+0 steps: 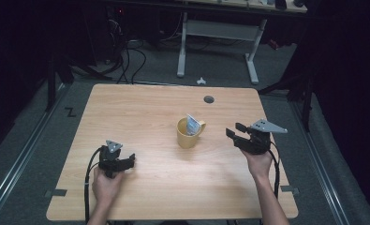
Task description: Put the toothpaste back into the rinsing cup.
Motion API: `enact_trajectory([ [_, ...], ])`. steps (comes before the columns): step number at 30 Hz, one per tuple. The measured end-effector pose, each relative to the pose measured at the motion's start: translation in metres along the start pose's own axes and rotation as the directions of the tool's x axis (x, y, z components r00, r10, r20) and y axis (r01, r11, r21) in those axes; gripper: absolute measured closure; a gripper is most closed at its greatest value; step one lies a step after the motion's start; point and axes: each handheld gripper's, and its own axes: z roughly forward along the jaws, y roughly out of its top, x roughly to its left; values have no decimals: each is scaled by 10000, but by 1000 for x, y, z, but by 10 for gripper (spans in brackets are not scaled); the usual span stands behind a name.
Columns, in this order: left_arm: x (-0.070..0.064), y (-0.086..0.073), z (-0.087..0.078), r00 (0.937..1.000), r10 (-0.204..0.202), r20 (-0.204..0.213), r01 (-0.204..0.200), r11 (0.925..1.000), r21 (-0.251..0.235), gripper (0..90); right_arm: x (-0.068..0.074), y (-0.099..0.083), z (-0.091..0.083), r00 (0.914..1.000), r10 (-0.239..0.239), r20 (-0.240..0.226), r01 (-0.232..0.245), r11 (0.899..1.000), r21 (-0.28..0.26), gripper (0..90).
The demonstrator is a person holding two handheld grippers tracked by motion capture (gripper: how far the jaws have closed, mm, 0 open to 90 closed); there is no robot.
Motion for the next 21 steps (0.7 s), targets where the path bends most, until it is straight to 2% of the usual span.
enact_trajectory([
  [21, 0, 0, 0, 10000, -3, -1, 3, 10000, 1, 218, -11, -16, -10, 9987, 469, 211, -467, 9989, -99, 483],
])
